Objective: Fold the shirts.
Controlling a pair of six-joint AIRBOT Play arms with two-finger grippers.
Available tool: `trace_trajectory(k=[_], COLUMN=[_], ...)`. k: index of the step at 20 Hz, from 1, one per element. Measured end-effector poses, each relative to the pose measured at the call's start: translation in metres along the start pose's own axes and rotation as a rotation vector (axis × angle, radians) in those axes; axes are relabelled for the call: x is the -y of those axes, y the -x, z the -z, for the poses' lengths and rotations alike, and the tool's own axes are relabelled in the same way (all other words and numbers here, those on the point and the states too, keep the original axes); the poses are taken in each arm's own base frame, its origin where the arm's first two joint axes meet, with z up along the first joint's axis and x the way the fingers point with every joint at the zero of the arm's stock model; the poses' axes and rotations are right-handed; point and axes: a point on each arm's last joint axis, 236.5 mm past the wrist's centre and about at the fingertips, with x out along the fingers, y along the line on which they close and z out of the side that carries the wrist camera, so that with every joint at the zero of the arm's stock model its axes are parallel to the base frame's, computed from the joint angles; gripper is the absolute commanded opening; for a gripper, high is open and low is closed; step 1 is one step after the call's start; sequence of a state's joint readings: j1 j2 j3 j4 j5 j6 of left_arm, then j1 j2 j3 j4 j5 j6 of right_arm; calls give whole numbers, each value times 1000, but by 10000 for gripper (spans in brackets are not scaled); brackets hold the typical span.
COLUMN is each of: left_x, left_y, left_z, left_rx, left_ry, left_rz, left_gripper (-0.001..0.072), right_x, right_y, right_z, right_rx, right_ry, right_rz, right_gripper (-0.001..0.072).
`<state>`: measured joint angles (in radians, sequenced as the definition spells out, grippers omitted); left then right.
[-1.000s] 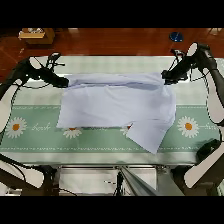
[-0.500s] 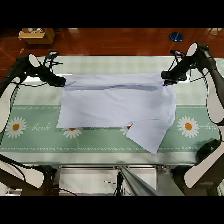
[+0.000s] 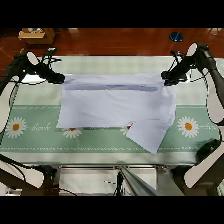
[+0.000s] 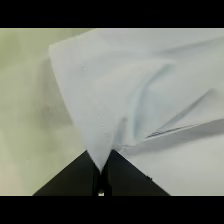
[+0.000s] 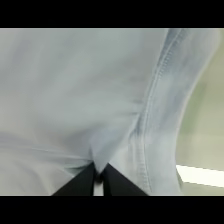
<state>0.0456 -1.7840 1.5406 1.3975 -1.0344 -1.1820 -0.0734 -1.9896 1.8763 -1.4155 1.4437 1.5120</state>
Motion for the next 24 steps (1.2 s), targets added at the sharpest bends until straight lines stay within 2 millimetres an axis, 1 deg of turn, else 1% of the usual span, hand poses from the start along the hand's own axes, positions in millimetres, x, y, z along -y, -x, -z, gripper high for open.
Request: trace_trajectory(k=[1, 2, 4, 6, 7, 8, 9, 10, 11, 12, 13, 14, 15, 16, 17, 18, 19, 21, 23, 24], left_x=[-1, -2, -8, -22, -30, -37, -43, -47, -45, -38, -26, -14, -3, 5, 15, 24, 33, 47, 56, 58], left_y=[1, 3, 15, 37, 49, 58, 67, 72, 75, 77, 77, 78, 77, 77, 76, 74, 73, 69, 65, 63], left_z=[2, 2, 1, -1, 2, 11, 26, 43, 63, 84, 105, 123, 144, 163, 180, 196, 207, 226, 237, 240], left_rx=[-8, -14, -18, -3, -6, -28, -66, -101, -142, -180, -209, -229, -247, -267, -283, -299, -313, -345, -362, -361], left_ry=[0, 0, 2, 47, 77, 107, 146, 191, 249, 305, 365, 406, 447, 480, 521, 552, 579, 618, 641, 653], left_rz=[-1, -3, -13, -30, -35, -33, -24, -1, 45, 107, 181, 240, 290, 318, 354, 380, 412, 449, 469, 475], left_gripper=[399, 398, 398, 399, 398, 398, 398, 397, 397, 398, 397, 399, 412, 531, 668, 676, 676, 675, 673, 672], right_x=[2, 2, 8, 23, 35, 47, 57, 68, 77, 86, 90, 90, 91, 94, 96, 95, 93, 87, 82, 79], right_y=[0, 2, 10, 27, 38, 49, 56, 60, 62, 62, 60, 56, 53, 49, 46, 44, 41, 40, 40, 40], right_z=[1, 0, 5, 13, 16, 23, 35, 50, 66, 85, 102, 118, 132, 145, 155, 164, 171, 177, 178, 179], right_rx=[-3, 0, -11, -25, -25, -37, -72, -112, -151, -192, -214, -222, -213, -194, -170, -141, -114, -67, -34, -25], right_ry=[2, 17, 75, 111, 109, 98, 77, 47, 10, -32, -68, -97, -125, -152, -176, -197, -215, -236, -250, -253], right_rz=[7, 11, 39, 93, 128, 150, 160, 158, 151, 139, 120, 86, 67, 51, 42, 18, -11, -66, -108, -124], right_gripper=[297, 296, 296, 297, 296, 296, 294, 293, 293, 293, 295, 313, 369, 424, 484, 486, 486, 484, 483, 483])
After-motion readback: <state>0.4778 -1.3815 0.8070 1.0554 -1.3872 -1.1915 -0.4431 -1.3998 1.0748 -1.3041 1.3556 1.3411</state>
